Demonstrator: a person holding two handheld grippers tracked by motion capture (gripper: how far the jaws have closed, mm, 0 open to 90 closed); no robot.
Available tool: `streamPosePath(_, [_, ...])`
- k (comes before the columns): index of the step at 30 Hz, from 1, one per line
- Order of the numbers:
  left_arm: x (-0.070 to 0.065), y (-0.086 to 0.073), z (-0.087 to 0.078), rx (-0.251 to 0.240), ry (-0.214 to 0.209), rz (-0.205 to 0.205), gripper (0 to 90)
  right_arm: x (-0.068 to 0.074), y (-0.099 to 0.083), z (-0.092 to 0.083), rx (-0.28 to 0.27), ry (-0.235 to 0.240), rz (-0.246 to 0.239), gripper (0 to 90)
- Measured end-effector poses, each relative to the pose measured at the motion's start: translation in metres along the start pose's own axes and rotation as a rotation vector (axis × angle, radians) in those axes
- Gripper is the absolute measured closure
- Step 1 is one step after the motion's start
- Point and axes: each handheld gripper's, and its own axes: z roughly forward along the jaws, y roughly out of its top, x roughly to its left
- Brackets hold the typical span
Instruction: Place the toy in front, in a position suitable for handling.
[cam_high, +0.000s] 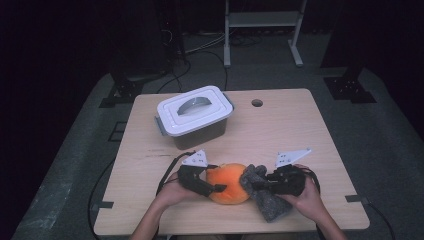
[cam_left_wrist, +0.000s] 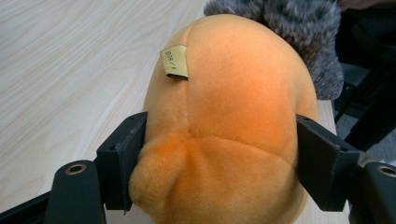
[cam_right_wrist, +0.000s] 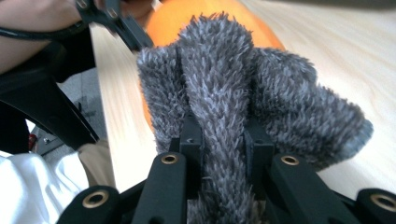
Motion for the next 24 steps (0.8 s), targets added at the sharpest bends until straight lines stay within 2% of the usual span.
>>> streamPosePath(1, [0.002, 0.001, 0.0, -0.003, 0.003, -0.027, 25.7, -0.002, -0.002, 0.0, 0.01, -0.009, 0.001, 73.7])
streamPosePath(2, [0.002, 0.001, 0.0, -0.003, 0.003, -0.027, 25.7, -0.002, -0.002, 0.0, 0.01, -0.009, 0.001, 73.7])
streamPosePath(3, [0.003, 0.001, 0.001, -0.006, 0.002, -0.044, 25.7, -0.005, -0.011, -0.001, 0.044, -0.024, 0.022, 73.7])
streamPosePath(6, [0.001, 0.004, 0.003, -0.002, 0.009, -0.047, 25.4, -0.007, -0.015, -0.007, 0.04, -0.03, 0.033, 73.8])
streamPosePath(9, [-0.002, 0.008, 0.005, 0.0, 0.017, -0.041, 25.1, 0.0, -0.003, -0.014, -0.02, -0.018, 0.01, 73.9])
streamPosePath(11, [-0.007, 0.012, 0.009, 0.001, 0.032, -0.022, 25.1, 0.006, 0.007, -0.014, -0.039, -0.017, -0.018, 73.8])
streamPosePath(13, [-0.009, 0.014, 0.009, 0.007, 0.038, -0.011, 24.9, 0.011, 0.018, -0.009, -0.039, -0.017, -0.051, 73.8])
streamPosePath(16, [-0.01, 0.013, 0.008, 0.009, 0.03, -0.006, 20.3, 0.011, 0.021, -0.002, -0.013, -0.025, -0.061, 73.8])
streamPosePath(17, [-0.009, 0.012, 0.007, 0.007, 0.012, -0.006, 17.5, 0.007, 0.018, 0.003, -0.011, -0.018, -0.051, 73.9])
streamPosePath(18, [-0.009, 0.012, 0.007, 0.007, 0.012, -0.006, 13.3, 0.006, 0.017, 0.002, -0.014, -0.014, -0.042, 73.9])
streamPosePath(19, [-0.01, 0.012, 0.006, 0.008, 0.007, 0.019, 10.4, 0.003, 0.014, 0.001, -0.022, -0.015, -0.028, 73.9])
streamPosePath(21, [-0.009, 0.012, 0.005, 0.016, -0.005, 0.022, 8.6, -0.001, 0.009, -0.002, -0.022, -0.026, -0.011, 73.8])
streamPosePath(23, [-0.007, 0.01, 0.006, 0.018, -0.021, 0.01, 9.8, -0.006, 0.003, -0.006, -0.023, -0.034, 0.011, 73.8])
streamPosePath(24, [-0.007, 0.01, 0.006, 0.018, -0.021, 0.01, 16.4, -0.008, 0.0, -0.008, -0.021, -0.039, 0.019, 73.8])
